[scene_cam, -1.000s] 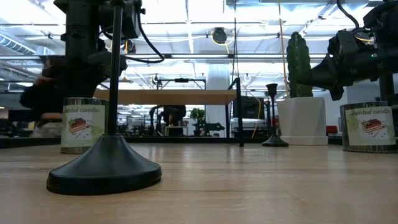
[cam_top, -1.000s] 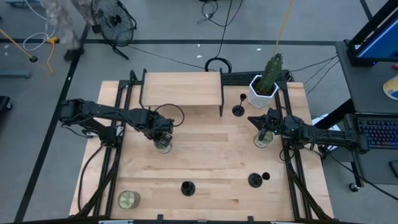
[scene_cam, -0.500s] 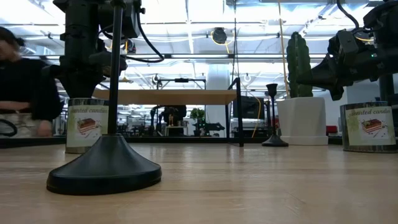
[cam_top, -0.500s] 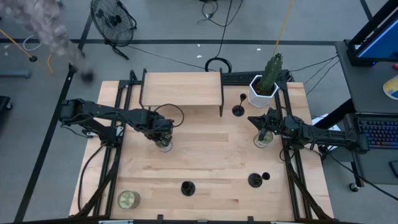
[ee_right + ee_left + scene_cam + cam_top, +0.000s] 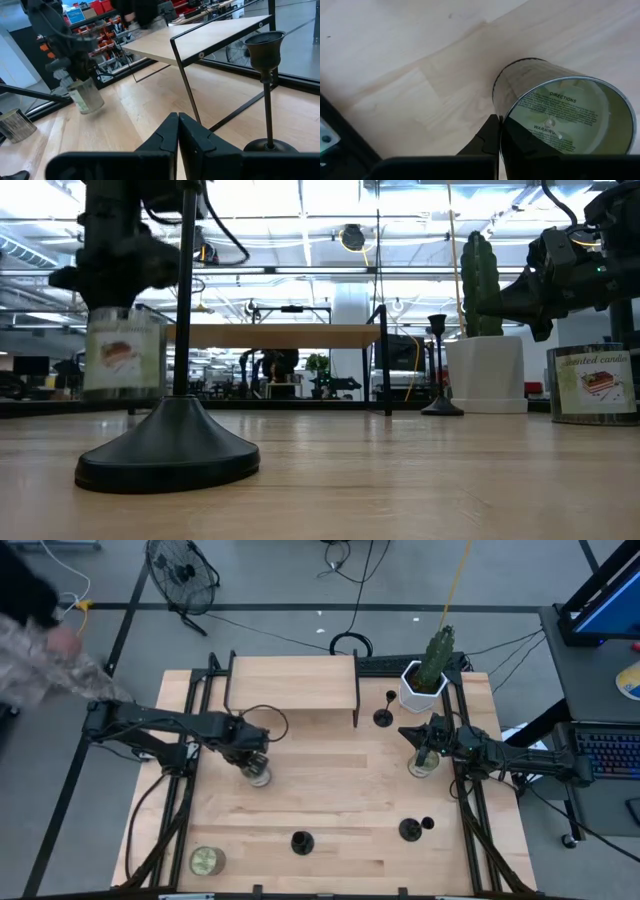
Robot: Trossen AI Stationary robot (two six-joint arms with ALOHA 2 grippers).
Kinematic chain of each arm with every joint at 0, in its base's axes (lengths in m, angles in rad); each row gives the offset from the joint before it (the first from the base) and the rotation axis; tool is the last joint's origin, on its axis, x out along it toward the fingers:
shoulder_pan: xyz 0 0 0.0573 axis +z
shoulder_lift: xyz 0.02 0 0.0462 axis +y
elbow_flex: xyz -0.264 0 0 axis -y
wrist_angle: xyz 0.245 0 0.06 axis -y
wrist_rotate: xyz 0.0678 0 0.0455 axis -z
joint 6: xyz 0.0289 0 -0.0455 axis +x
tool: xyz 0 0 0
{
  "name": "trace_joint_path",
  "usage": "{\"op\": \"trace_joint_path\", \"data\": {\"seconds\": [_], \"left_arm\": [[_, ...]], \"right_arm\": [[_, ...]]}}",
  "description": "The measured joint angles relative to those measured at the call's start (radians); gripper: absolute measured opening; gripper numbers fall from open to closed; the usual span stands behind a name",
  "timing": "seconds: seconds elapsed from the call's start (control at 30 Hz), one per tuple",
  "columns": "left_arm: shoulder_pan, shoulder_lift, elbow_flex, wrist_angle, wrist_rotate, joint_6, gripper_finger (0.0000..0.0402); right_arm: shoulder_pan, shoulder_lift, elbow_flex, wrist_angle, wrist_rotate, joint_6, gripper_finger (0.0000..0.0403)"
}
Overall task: Pick & Place candle stick holders
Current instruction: Put the middle silver scented candle on the shelf
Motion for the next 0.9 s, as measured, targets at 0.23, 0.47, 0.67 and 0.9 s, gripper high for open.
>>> {"op": "trace_joint_path", "data": {"seconds": [0.23, 0.47, 0.67, 0.9], "left_arm": [[0.000, -0.103, 0.000, -0.020, 0.009, -0.051, 0.0001], [-0.010, -0.145, 0.031, -0.022, 0.043, -0.065, 0.0000], [-0.027, -0.131, 0.159, -0.023, 0.030, -0.043, 0.0000], [-0.025, -0.093, 0.366, -0.092, -0.067, -0.007, 0.0000]], "right_arm": [[0.000, 0.000, 0.000, 0.000, 0.000, 0.000, 0.0006], [0.000, 0.000, 0.000, 0.000, 0.000, 0.000, 0.0006], [0.000, 0.000, 0.000, 0.000, 0.001, 0.000, 0.0006], [0.000, 0.000, 0.000, 0.000, 0.001, 0.000, 0.0006]]}}
